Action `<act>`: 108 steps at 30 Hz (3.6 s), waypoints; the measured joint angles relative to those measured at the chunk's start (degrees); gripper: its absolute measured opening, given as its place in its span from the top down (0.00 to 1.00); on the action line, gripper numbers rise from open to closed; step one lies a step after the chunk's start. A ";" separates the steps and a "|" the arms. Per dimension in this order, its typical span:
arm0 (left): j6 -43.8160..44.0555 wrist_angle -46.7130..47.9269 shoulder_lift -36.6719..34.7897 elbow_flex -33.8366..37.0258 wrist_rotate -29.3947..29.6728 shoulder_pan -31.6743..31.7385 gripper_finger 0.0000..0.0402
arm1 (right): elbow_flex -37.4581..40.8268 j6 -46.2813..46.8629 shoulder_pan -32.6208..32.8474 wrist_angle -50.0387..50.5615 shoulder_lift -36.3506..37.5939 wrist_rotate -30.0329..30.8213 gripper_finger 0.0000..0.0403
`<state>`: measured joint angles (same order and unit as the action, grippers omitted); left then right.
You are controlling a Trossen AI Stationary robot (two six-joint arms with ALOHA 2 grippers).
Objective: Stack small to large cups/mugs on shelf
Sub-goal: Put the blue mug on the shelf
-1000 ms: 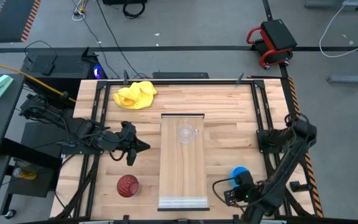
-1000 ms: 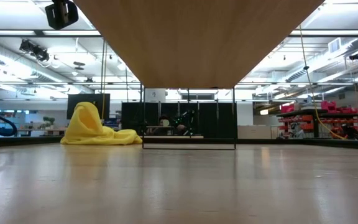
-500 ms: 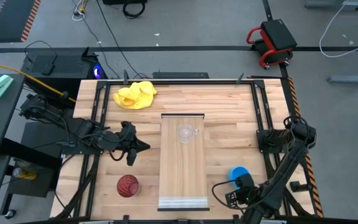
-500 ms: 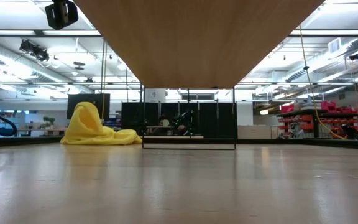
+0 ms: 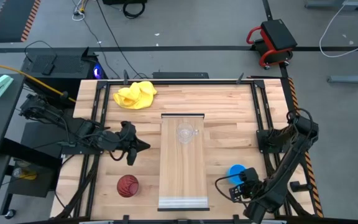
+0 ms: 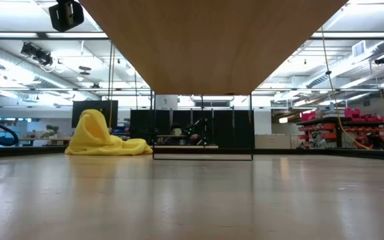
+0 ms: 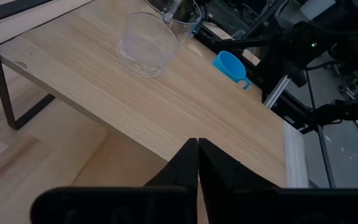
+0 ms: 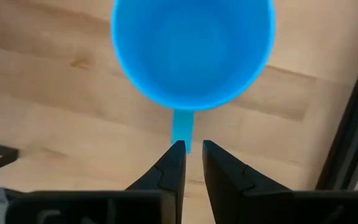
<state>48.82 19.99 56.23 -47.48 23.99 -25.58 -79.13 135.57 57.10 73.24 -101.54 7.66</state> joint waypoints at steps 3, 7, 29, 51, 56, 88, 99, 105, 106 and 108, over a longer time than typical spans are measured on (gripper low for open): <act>-0.02 0.00 0.00 0.00 0.00 0.02 0.94 | -0.76 0.35 0.02 -1.84 0.31 0.15 0.84; -0.38 0.02 0.00 0.00 0.40 0.02 0.94 | -3.92 0.02 -0.79 -3.38 -0.29 1.91 0.84; -1.66 0.02 0.00 0.00 0.85 1.16 0.94 | -0.20 -0.79 -2.18 -5.32 -0.98 2.56 0.87; -2.16 0.02 0.00 0.00 0.83 1.16 0.96 | -0.13 -4.98 -1.79 -8.64 -4.93 5.75 0.95; -2.04 0.00 0.00 0.00 0.83 1.41 0.96 | -0.13 -3.91 -1.81 -8.23 -5.09 5.77 0.98; -1.55 -0.04 0.00 0.00 0.83 1.68 0.95 | -0.13 -2.11 -1.09 6.39 -5.09 -2.77 0.98; -1.57 -0.04 0.00 0.00 0.83 1.68 0.94 | -3.76 -1.73 -1.09 7.56 -5.00 -3.26 0.98; -2.16 -0.02 0.00 0.00 0.83 1.68 0.95 | -11.23 -2.02 -0.57 8.40 -4.96 -3.23 0.97; -2.16 -0.02 0.00 0.00 0.83 1.68 0.95 | -12.31 -1.86 -0.14 8.35 -4.95 -3.28 0.97; -2.16 -0.05 0.00 0.00 0.83 1.68 0.96 | -13.96 -1.26 0.85 8.03 -4.87 -4.74 0.97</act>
<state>46.65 19.94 56.23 -47.48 24.82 -23.90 -93.09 134.31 57.95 81.28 -106.41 2.93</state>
